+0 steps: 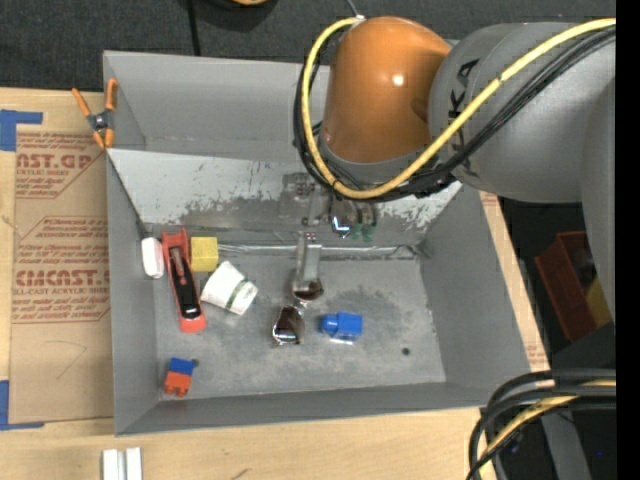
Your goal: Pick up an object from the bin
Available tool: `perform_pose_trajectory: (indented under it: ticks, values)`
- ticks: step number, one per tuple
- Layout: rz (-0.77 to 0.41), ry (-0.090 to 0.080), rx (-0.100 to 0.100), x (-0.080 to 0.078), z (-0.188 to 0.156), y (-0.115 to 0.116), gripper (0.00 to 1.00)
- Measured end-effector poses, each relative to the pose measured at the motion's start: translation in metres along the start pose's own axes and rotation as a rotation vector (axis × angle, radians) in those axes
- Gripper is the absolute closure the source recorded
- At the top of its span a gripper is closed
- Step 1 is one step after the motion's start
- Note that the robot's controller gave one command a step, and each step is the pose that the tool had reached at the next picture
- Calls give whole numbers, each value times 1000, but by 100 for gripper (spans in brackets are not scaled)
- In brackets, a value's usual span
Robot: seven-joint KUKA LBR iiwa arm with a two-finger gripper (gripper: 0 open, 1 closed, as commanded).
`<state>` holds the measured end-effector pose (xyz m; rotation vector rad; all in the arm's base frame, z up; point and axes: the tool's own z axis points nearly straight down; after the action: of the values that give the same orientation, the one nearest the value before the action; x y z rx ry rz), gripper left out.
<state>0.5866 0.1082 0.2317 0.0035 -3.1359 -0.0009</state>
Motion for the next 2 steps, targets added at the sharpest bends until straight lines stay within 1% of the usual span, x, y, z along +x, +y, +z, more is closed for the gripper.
perform_pose_trajectory:
  ticks: [1, 2]
  values:
    - [1, -8, -1, -1, -5, -1, 0]
    - [-33, -14, -2, 3, 36, -13, 0]
